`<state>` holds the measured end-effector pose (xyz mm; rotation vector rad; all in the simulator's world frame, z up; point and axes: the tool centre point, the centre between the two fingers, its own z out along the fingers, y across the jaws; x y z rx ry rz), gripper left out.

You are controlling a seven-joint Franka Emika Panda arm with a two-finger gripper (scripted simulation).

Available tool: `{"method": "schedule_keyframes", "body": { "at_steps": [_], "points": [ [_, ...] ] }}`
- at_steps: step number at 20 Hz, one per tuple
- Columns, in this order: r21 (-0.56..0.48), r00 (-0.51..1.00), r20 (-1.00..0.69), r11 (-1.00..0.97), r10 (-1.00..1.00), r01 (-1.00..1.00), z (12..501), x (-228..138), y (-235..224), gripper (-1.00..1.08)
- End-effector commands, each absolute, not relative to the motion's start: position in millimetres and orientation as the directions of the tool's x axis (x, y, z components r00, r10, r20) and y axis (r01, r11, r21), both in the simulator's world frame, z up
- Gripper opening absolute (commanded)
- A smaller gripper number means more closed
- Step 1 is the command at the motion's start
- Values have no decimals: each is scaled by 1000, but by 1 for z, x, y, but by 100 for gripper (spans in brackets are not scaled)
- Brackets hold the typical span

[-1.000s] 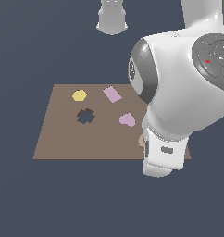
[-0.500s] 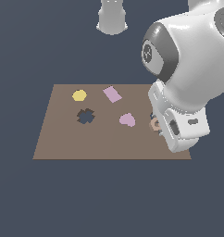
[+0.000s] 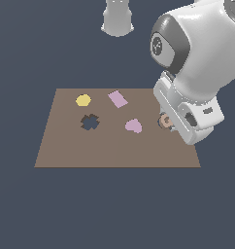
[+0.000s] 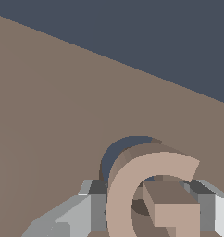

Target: Insert a designated object into the corresponding slot on a board.

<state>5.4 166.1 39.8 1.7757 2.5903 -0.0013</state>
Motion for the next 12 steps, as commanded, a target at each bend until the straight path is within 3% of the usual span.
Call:
{"method": "schedule_keyframes", "body": {
  "at_steps": [1,12],
  "points": [
    [0,-385,-2,385,923,923,40,1,167,-100],
    [0,-393,-2,393,919,919,36,-1,167,-100]
  ]
}}
